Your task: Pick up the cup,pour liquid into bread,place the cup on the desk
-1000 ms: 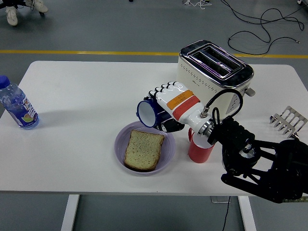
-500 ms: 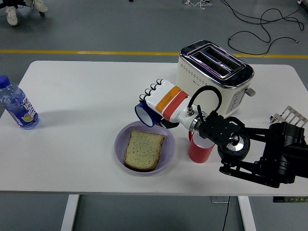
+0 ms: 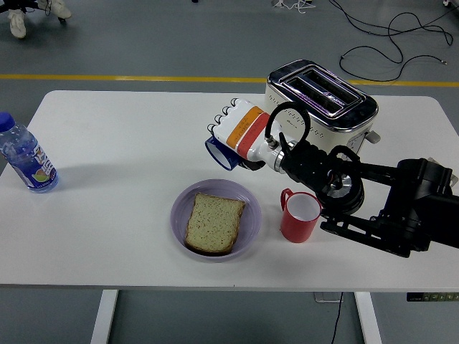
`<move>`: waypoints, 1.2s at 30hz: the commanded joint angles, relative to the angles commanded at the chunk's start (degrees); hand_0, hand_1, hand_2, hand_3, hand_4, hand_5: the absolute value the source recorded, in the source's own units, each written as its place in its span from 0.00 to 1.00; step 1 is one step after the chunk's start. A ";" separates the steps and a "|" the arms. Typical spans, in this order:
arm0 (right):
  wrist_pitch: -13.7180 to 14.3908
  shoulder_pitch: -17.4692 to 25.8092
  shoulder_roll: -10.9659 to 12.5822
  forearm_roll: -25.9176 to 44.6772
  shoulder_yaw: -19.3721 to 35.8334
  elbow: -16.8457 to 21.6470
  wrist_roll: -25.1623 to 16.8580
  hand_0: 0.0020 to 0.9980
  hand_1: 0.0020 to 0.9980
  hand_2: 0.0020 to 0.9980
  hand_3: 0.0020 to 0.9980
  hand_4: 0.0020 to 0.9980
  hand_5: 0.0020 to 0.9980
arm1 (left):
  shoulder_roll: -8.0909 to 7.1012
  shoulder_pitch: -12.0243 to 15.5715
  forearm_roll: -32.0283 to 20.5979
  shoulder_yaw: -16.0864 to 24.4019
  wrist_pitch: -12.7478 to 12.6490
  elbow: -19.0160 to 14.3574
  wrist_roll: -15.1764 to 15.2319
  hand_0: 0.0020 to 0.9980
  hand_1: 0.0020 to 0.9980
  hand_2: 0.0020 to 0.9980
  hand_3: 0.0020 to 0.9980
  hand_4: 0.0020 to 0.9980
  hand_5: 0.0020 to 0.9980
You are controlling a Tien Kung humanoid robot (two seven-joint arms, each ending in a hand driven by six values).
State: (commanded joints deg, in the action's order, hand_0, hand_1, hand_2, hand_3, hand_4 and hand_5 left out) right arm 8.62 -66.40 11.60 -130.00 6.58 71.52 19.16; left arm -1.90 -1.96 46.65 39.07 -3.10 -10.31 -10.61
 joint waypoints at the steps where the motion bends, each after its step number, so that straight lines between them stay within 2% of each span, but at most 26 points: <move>1: -0.09 -0.04 -0.03 0.00 0.03 0.04 0.06 0.32 0.27 0.47 0.51 0.65 0.00 | -0.01 0.00 -0.01 0.00 0.00 0.00 0.01 0.66 0.71 0.73 0.62 0.37 0.92; 7: 1.10 -0.59 -0.29 0.00 -0.56 0.95 1.28 0.31 0.27 0.46 0.51 0.64 0.00 | 0.01 -0.07 0.20 0.46 -0.03 0.00 0.01 0.66 0.71 0.73 0.62 0.37 0.92; 10: 4.44 -0.10 -0.30 2.56 -2.24 1.60 2.83 0.31 0.27 0.46 0.51 0.64 0.00 | 0.02 -0.06 0.51 0.70 0.00 0.00 -0.06 0.66 0.71 0.73 0.62 0.37 0.92; 16: 13.17 3.02 1.46 15.07 -5.84 5.12 5.03 0.32 0.27 0.46 0.51 0.64 0.00 | 0.11 0.00 0.95 1.00 0.05 0.00 -0.15 0.66 0.71 0.73 0.62 0.37 0.92; 18: 14.62 5.24 3.08 19.54 -3.31 7.82 4.29 0.32 0.27 0.46 0.50 0.63 0.00 | 0.12 0.04 1.08 1.10 0.05 0.00 -0.13 0.66 0.71 0.73 0.62 0.37 0.92; 22: 15.13 8.34 5.19 27.84 2.13 11.56 3.45 0.32 0.27 0.46 0.50 0.63 0.00 | 0.12 -0.03 1.15 1.08 0.06 0.00 -0.07 0.66 0.71 0.73 0.62 0.37 0.92; 25: 13.78 11.98 7.10 33.85 8.32 15.32 2.14 0.32 0.27 0.47 0.50 0.64 0.00 | 0.20 0.05 1.56 1.35 0.12 0.00 -0.13 0.66 0.71 0.73 0.62 0.37 0.92; 28: 13.69 14.50 8.47 39.34 14.10 18.04 0.99 0.32 0.27 0.47 0.50 0.64 0.00 | 0.24 0.23 1.57 1.22 0.15 0.00 -0.16 0.66 0.71 0.73 0.62 0.37 0.92; 30: 13.70 17.30 10.32 44.16 18.85 20.77 0.01 0.31 0.27 0.47 0.50 0.64 0.00 | 0.18 0.25 1.65 1.45 0.21 0.00 -0.09 0.66 0.71 0.73 0.62 0.37 0.93; 36: 15.06 24.03 14.19 58.45 33.04 24.01 -1.92 0.31 0.27 0.46 0.50 0.65 0.00 | 0.17 0.34 1.86 2.19 0.07 0.00 0.10 0.66 0.71 0.73 0.62 0.37 0.93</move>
State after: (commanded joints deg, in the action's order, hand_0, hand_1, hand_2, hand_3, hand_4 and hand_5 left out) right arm 23.68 -42.37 25.79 -71.55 39.61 95.53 17.25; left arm -1.73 -1.62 48.51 41.26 -3.03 -10.31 -10.52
